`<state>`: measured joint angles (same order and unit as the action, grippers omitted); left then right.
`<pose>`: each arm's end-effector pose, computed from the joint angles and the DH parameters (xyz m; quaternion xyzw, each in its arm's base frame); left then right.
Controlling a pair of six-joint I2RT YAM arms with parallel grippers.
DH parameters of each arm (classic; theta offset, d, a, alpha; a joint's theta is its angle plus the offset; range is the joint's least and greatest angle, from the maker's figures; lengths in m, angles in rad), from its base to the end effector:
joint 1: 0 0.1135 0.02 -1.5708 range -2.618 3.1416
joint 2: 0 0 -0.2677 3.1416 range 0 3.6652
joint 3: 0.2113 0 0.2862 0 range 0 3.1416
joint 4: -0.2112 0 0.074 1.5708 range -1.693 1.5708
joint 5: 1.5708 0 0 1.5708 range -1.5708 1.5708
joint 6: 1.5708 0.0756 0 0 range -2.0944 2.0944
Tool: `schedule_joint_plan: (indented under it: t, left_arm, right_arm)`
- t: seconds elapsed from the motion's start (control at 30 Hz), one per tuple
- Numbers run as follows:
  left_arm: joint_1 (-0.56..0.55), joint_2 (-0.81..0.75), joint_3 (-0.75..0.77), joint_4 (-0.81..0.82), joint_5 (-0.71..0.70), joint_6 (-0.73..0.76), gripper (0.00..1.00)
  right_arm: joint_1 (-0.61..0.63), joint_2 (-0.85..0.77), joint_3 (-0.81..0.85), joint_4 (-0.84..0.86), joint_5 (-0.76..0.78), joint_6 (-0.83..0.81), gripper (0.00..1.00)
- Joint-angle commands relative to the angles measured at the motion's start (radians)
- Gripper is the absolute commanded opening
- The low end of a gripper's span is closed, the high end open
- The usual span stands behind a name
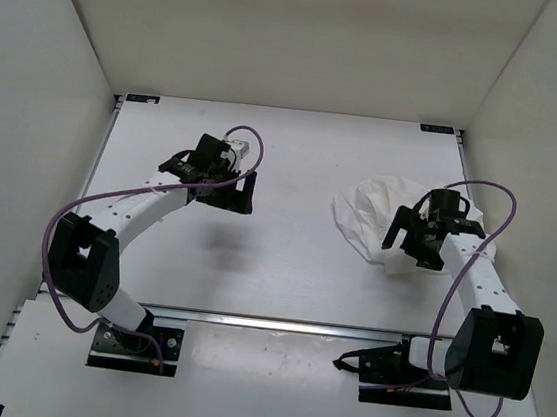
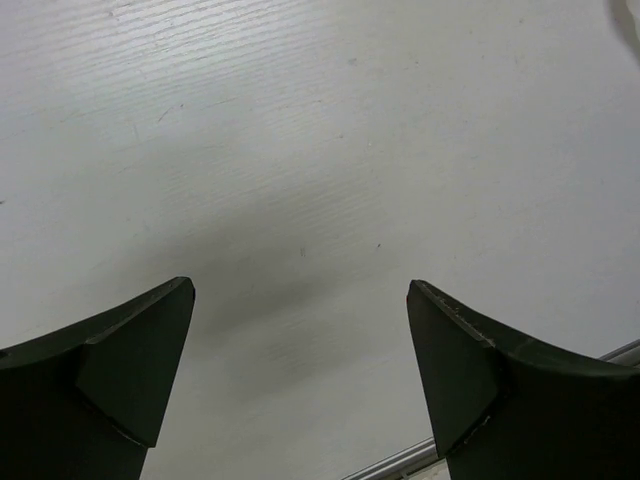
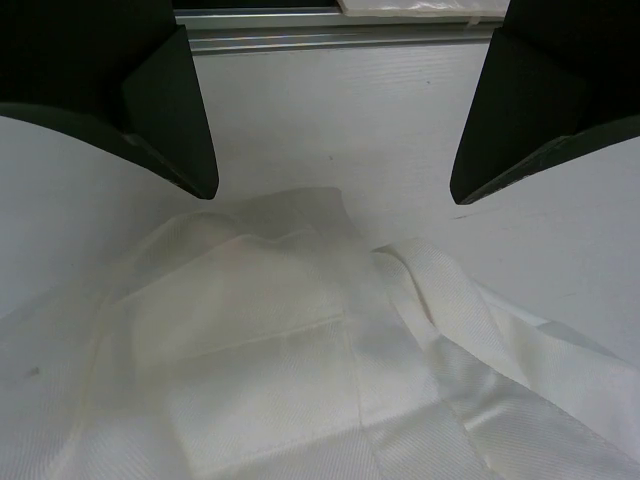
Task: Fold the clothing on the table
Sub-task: Move the skirt to the center of the board
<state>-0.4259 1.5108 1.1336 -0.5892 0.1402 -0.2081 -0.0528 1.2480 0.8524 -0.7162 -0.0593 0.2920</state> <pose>0.3333 -0.1628 0.2110 0.1242 0.9444 -0.1561 0.2613 0.2825 -0.0104 0.1809 0.1603 0.9601 0.0558 0.2224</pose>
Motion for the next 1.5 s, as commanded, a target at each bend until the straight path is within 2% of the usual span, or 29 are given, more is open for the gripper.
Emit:
schedule_joint_plan:
  t: [0.0, 0.23, 0.47, 0.67, 0.77, 0.83, 0.87, 0.97, 1.03, 1.17, 1.23, 1.33, 1.37, 1.47]
  left_arm:
    - [0.000, -0.011, 0.037, -0.018, -0.037, -0.005, 0.99]
    - [-0.013, 0.020, 0.052, -0.043, -0.040, -0.014, 0.98]
    - [-0.028, 0.006, 0.005, -0.023, -0.045, -0.004, 0.99]
    - [-0.025, 0.048, 0.058, -0.047, -0.047, 0.007, 0.98]
    - [-0.022, 0.045, 0.063, -0.052, -0.050, 0.012, 0.99]
    - [-0.013, 0.040, 0.046, -0.043, -0.039, 0.012, 0.98]
    - [-0.011, 0.039, 0.045, -0.041, -0.045, 0.012, 0.98]
    - [-0.001, 0.020, 0.028, -0.047, -0.039, 0.016, 0.99]
    - [0.010, 0.017, 0.023, -0.040, -0.037, 0.021, 0.98]
    - [0.012, 0.026, 0.032, -0.035, -0.033, 0.021, 0.99]
    - [0.013, 0.045, 0.048, -0.031, -0.042, 0.016, 0.99]
    - [0.019, 0.055, 0.075, -0.037, -0.102, 0.032, 0.99]
    - [0.030, 0.061, 0.100, -0.037, -0.120, 0.032, 0.99]
    - [0.068, 0.061, 0.196, -0.070, -0.180, 0.032, 0.99]
  right_arm:
    - [0.011, 0.019, 0.016, 0.011, 0.029, -0.010, 0.99]
    - [0.024, 0.099, 0.039, 0.003, 0.101, -0.039, 0.99]
    - [0.038, 0.192, 0.088, 0.001, 0.161, -0.082, 0.99]
    - [0.030, 0.245, 0.103, 0.020, 0.179, -0.083, 0.97]
    - [0.019, 0.270, 0.097, 0.035, 0.144, -0.093, 0.79]
    - [0.016, 0.277, 0.097, 0.035, 0.133, -0.097, 0.57]
    - [0.021, 0.287, 0.099, 0.047, 0.134, -0.094, 0.51]
    - [0.044, 0.315, 0.117, 0.049, 0.154, -0.091, 0.18]
    - [0.053, 0.333, 0.144, 0.050, 0.162, -0.094, 0.00]
    - [0.100, 0.363, 0.249, 0.024, 0.099, -0.093, 0.00]
    - [0.149, 0.375, 0.388, -0.003, 0.018, -0.106, 0.00]
    - [0.331, 0.401, 0.610, -0.028, -0.022, -0.120, 0.00]
    - [0.356, 0.428, 0.657, -0.037, -0.034, -0.120, 0.00]
    - [0.487, 0.493, 0.984, -0.103, -0.108, -0.108, 0.00]
